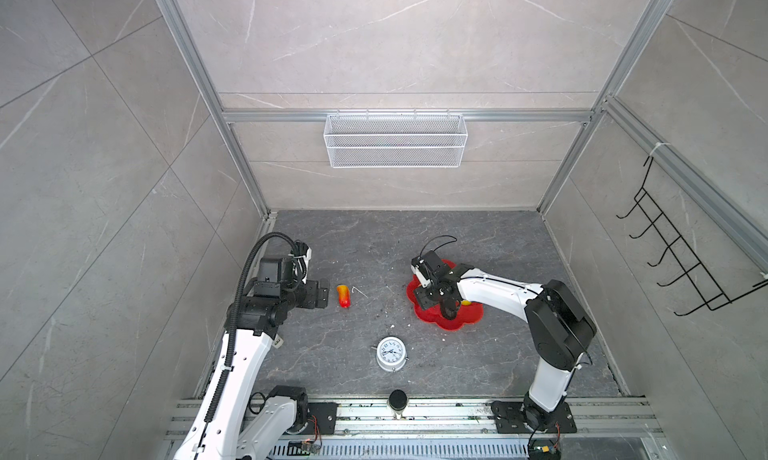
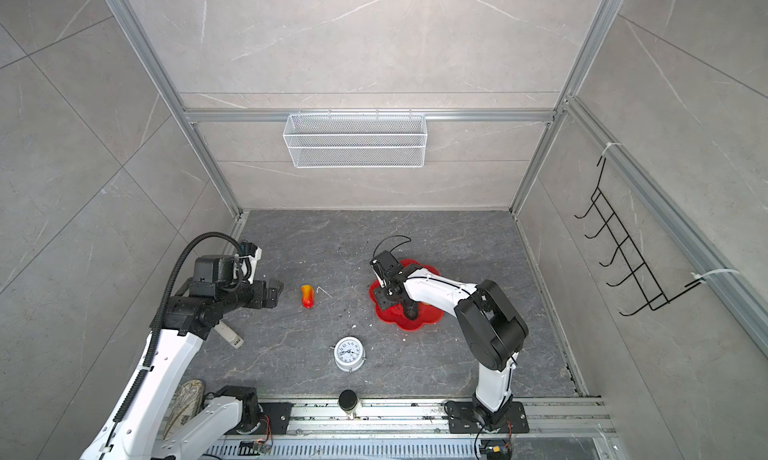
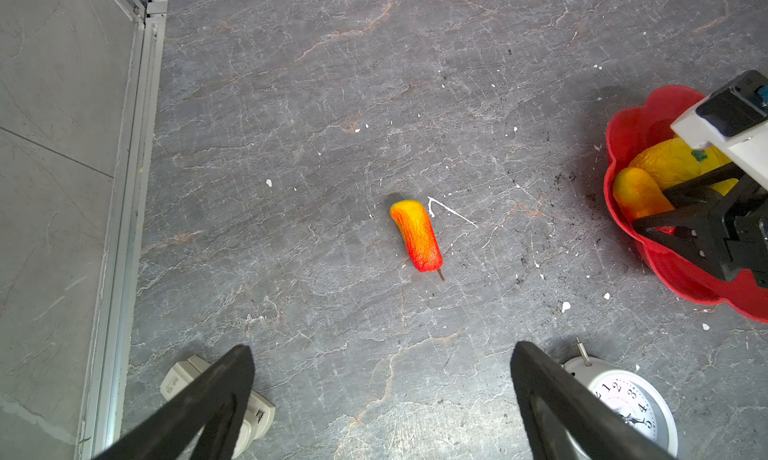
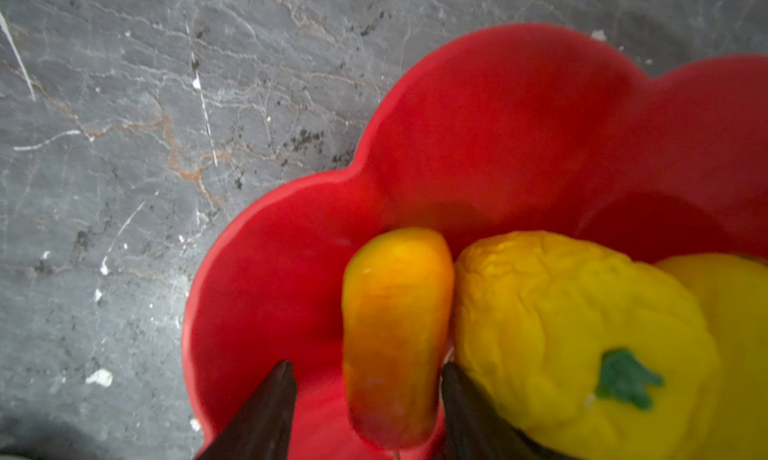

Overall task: Place and organize the fake fruits in the fruit bowl
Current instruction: 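Place the mango into the red bowl and release it, then reach the right gripper to the remaining red-orange mango and grasp it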

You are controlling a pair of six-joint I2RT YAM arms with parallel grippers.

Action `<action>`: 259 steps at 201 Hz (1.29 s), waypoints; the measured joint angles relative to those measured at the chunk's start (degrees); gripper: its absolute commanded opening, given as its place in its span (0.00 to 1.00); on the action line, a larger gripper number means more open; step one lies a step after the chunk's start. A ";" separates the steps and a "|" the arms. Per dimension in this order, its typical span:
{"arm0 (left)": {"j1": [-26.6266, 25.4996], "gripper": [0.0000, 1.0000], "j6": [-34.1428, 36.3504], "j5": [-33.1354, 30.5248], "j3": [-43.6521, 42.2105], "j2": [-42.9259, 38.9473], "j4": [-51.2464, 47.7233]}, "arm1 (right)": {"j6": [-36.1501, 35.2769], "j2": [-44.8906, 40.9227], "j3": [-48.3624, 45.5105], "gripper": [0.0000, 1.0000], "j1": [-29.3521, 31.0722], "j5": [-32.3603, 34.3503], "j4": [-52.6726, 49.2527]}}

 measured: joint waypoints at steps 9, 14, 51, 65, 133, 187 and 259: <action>0.00 1.00 0.00 0.00 0.00 0.00 0.00 | -0.72 -0.74 0.63 0.71 0.24 -0.28 -0.96; 0.00 1.00 0.00 0.00 0.00 0.00 -0.02 | -0.83 -1.29 1.20 0.74 0.52 -0.39 -1.60; 0.00 1.00 0.00 0.00 0.00 0.00 -0.02 | -2.56 -3.02 8.70 1.00 5.27 -2.69 -2.27; 0.00 1.00 0.00 0.00 0.00 0.00 -0.02 | -2.49 -2.29 11.56 1.00 7.78 -4.24 -2.10; 0.00 1.00 0.00 0.00 0.00 -0.02 -0.11 | 4.04 21.55 34.42 1.00 14.23 -7.80 0.90; 0.00 1.00 0.00 0.00 0.00 -0.02 -0.24 | 11.43 34.10 46.03 0.89 15.54 -6.40 0.39; 0.00 1.00 0.02 0.00 0.00 -0.02 -0.26 | 12.68 41.86 58.40 0.61 15.80 -3.32 -4.04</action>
